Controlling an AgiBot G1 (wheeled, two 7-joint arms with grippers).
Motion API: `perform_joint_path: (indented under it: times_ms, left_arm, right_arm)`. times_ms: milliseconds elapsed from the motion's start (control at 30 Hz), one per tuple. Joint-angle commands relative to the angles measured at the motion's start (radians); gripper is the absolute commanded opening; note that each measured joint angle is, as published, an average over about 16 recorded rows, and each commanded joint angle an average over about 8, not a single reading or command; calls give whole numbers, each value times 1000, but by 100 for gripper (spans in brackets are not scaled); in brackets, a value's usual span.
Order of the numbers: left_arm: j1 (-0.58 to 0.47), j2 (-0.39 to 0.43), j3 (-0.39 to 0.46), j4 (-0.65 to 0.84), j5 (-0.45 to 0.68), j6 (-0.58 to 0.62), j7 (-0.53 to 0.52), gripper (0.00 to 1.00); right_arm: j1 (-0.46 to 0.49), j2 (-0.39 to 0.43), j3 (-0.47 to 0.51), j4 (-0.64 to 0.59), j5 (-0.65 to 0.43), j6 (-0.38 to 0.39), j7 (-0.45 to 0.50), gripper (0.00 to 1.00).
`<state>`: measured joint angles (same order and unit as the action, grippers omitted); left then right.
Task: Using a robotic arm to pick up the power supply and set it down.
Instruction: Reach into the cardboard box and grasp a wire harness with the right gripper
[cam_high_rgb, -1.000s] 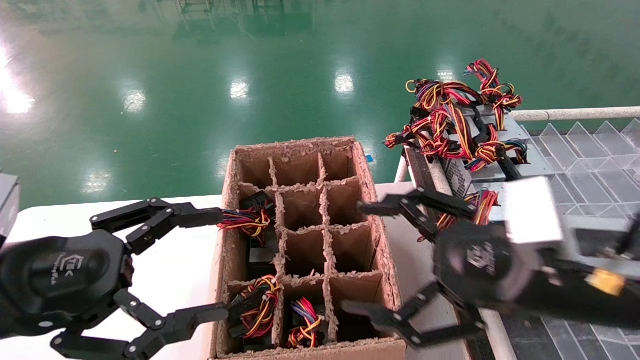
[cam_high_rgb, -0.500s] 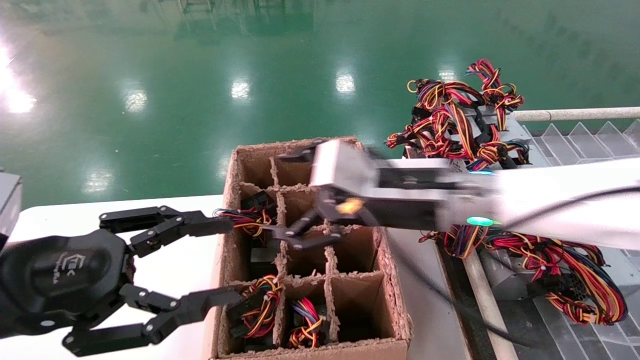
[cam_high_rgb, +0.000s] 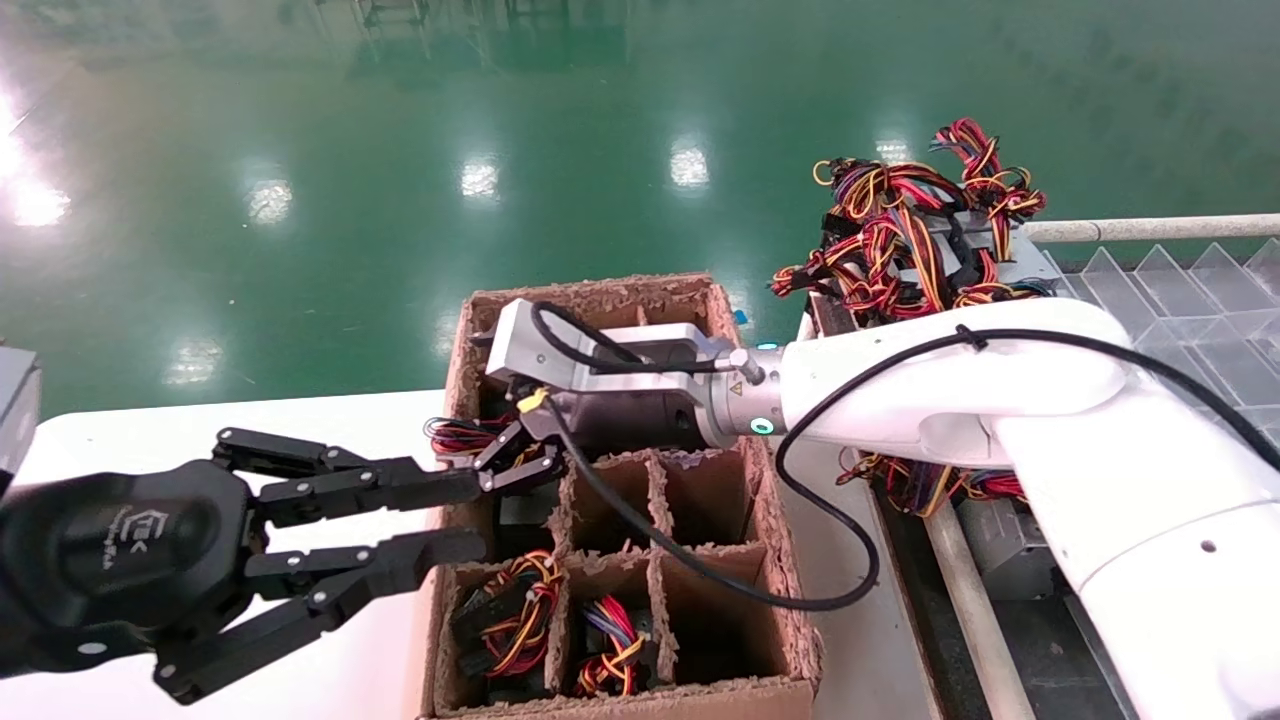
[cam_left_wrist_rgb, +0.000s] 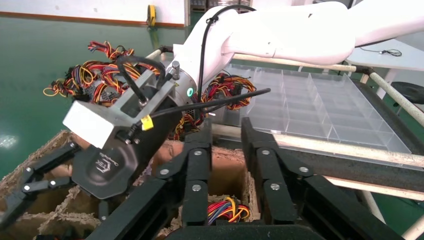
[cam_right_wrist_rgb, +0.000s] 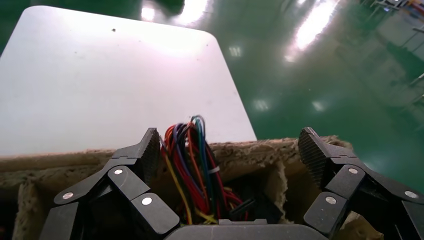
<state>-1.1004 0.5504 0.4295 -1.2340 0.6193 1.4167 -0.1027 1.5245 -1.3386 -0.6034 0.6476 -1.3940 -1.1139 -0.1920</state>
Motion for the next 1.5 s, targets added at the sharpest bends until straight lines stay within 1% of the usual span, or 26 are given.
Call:
perform_joint_path:
  times_ms: [33, 133, 167, 200, 467, 800, 1233, 1500]
  left_arm:
    - [0, 0, 0, 0, 0, 0, 0, 0]
    - [0, 0, 0, 0, 0, 0, 0, 0]
    - [0, 0, 0, 0, 0, 0, 0, 0]
    - [0, 0, 0, 0, 0, 0, 0, 0]
    - [0, 0, 0, 0, 0, 0, 0, 0]
    - [0, 0, 0, 0, 0, 0, 0, 0]
    - [0, 0, 0, 0, 0, 0, 0, 0]
    - [0, 0, 0, 0, 0, 0, 0, 0]
  right_arm:
    - [11, -9, -4, -35, 7, -9, -19, 47]
    - [16, -13, -23, -49, 14, 2, -28, 13]
    - [17, -13, -30, -52, 16, 7, -29, 4]
    - [18, -14, -38, -53, 17, 12, -30, 0]
    - [23, -12, -92, -62, 38, 36, -33, 0]
    - [29, -10, -131, -104, 78, 49, -61, 0]
    - [41, -11, -167, -171, 142, 17, -117, 0]
    - [59, -11, -199, -188, 163, 10, -129, 0]
